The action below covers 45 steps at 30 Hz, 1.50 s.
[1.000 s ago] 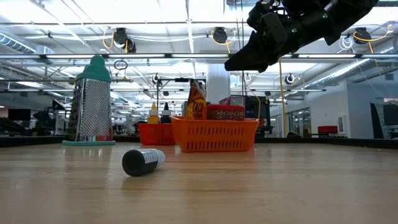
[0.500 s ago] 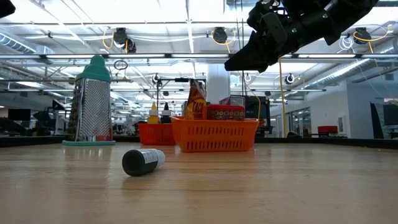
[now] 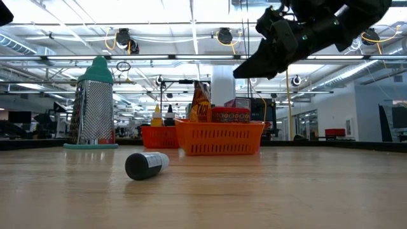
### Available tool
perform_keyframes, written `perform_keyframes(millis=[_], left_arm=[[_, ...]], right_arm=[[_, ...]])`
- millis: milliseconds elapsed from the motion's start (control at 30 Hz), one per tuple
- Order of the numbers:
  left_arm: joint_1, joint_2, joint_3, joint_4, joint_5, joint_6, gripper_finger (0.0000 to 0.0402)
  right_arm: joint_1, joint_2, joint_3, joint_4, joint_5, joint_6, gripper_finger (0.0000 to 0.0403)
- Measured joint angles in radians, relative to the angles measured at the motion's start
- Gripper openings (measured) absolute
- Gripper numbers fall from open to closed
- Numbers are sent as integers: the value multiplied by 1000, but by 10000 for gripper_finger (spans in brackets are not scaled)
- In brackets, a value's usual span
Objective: Pick & Place Kitchen Items
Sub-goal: Put the purple spice bottle into the orange bin
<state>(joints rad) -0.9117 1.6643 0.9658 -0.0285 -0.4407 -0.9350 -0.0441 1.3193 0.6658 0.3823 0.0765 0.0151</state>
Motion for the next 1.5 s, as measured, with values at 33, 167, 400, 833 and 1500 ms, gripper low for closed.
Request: perform_keyframes(millis=[33, 167, 400, 833, 1500], left_arm=[[0, 12, 0, 20, 3, 9, 269], [1, 48, 0, 37, 20, 12, 269], [1, 77, 0, 43, -4, 28, 269], [6, 88, 1, 95, -79, 137, 268], [86, 266, 1, 262, -83, 259, 210]], right_arm=[[0, 0, -14, 16, 0, 0, 93], [0, 0, -61, 101, 0, 12, 93], [0, 0, -93, 182, 0, 26, 93], [0, 0, -93, 174, 0, 52, 93], [0, 0, -93, 174, 0, 52, 93]])
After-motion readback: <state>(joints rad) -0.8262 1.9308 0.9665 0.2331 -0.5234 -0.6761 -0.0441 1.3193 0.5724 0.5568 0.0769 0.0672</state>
